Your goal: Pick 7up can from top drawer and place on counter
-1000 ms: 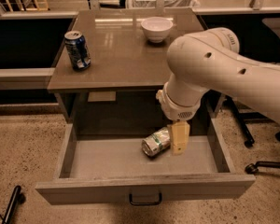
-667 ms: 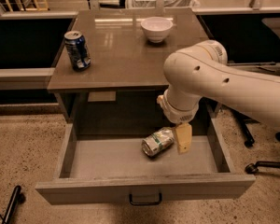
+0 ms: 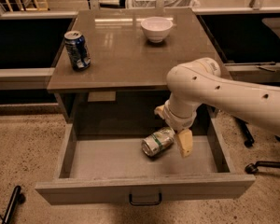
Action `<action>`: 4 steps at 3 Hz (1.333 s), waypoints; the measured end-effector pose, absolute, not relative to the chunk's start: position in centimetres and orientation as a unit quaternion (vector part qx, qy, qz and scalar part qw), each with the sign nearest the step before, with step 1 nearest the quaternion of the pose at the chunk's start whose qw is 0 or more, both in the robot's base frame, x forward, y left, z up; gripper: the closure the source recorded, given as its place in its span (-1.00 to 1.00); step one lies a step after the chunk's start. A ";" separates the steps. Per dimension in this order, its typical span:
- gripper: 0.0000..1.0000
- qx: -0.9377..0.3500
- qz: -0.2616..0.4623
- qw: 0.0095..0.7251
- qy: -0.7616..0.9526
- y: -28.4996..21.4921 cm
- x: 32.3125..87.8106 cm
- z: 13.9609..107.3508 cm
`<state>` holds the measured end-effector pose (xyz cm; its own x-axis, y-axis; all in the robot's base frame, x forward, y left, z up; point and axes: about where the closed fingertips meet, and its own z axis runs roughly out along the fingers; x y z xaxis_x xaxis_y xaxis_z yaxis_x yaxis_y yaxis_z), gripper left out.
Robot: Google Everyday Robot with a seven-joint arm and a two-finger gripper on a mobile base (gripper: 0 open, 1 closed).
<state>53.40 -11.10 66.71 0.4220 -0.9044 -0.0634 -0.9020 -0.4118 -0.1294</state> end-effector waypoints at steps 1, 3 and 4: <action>-0.78 -0.850 0.020 0.062 0.522 -11.1 53.9 63.7; 0.10 -0.859 0.056 0.058 0.505 -10.5 54.5 60.8; 0.56 -0.858 0.074 0.085 0.501 -10.1 54.7 61.3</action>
Offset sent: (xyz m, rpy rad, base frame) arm 0.0146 0.0130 -0.0663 0.0391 0.1282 0.1182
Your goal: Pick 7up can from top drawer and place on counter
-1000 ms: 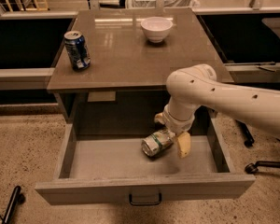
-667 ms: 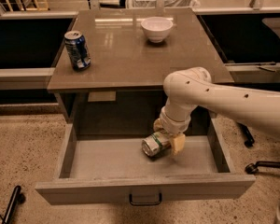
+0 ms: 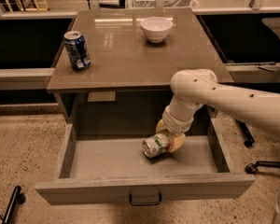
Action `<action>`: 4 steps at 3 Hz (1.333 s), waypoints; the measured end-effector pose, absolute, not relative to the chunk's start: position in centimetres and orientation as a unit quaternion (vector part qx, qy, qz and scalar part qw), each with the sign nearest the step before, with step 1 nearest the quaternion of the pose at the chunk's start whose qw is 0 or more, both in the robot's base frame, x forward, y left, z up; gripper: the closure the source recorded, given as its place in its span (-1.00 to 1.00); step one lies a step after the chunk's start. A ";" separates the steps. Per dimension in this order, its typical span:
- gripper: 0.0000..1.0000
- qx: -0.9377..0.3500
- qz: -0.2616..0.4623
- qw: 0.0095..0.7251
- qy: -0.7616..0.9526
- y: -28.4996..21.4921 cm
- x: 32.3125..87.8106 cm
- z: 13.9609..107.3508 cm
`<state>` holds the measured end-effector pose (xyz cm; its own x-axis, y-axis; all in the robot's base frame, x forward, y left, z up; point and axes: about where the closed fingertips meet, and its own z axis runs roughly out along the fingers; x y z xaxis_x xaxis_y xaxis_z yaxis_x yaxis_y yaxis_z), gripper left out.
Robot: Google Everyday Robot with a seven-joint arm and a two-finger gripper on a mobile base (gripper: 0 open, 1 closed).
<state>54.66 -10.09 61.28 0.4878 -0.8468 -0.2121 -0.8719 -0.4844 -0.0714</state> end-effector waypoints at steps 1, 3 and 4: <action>1.00 -0.856 0.089 0.145 0.487 -8.2 54.3 66.1; 1.00 -0.843 0.010 0.151 0.517 -5.7 53.8 80.9; 1.00 -0.812 0.008 0.142 0.565 -7.1 56.2 85.4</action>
Offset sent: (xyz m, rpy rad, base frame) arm -0.0207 0.0506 0.1941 0.1759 -0.2004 -0.0039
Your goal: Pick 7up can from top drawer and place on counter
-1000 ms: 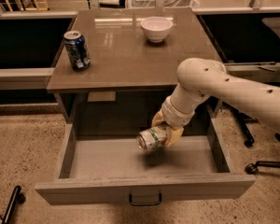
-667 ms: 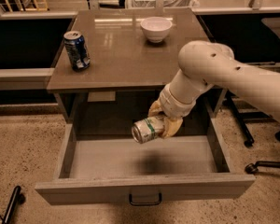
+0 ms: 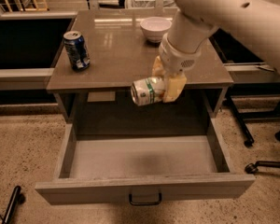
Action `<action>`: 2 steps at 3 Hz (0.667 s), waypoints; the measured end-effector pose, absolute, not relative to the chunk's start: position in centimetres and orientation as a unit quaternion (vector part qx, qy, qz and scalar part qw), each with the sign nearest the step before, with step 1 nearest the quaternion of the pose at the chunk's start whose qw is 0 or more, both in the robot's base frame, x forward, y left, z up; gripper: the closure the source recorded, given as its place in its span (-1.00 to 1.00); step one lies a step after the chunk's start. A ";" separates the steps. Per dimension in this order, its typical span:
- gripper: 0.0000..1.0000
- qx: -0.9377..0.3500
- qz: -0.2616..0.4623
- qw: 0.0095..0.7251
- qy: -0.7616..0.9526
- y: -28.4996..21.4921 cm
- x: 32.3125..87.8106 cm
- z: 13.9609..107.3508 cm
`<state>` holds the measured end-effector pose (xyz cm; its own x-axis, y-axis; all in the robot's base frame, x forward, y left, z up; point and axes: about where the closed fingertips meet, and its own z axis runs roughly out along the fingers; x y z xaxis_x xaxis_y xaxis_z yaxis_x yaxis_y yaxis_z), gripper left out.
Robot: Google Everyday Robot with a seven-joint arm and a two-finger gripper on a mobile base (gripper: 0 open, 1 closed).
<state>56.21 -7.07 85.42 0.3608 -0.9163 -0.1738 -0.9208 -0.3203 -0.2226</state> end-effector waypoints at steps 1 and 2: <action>1.00 -0.756 0.005 0.157 0.636 -8.8 60.8 88.2; 1.00 -0.700 0.015 0.172 0.692 -9.2 65.4 89.4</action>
Offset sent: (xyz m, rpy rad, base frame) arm 0.1522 -0.0301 0.0617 0.1601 0.0307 -0.5321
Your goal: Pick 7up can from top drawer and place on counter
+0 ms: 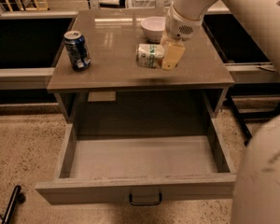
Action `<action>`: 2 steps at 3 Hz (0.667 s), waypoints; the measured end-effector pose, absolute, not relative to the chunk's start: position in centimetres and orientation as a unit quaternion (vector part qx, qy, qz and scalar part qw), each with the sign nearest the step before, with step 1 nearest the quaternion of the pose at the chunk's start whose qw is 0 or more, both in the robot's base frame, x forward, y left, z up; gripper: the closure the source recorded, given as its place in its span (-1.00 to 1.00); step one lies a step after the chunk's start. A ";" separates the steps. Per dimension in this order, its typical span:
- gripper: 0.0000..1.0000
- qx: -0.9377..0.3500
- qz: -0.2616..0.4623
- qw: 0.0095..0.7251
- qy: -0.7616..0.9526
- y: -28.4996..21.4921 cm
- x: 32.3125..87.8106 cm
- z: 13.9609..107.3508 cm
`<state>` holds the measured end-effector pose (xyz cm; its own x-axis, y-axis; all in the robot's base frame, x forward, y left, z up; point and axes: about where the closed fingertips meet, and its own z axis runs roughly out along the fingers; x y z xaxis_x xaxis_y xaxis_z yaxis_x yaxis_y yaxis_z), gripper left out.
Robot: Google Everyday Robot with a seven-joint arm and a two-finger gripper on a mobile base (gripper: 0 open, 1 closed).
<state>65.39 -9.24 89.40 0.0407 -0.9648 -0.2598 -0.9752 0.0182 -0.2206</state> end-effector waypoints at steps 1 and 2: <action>1.00 -0.667 0.022 0.176 0.723 -8.6 69.0 88.6; 0.64 -0.658 0.035 0.163 0.735 -8.0 71.2 86.8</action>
Offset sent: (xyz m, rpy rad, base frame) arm 0.0861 0.0130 -0.0384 0.0213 0.1154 -0.1385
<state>71.20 -8.01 86.80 -0.0817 -0.9550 -0.2852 -0.9776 0.1324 -0.1634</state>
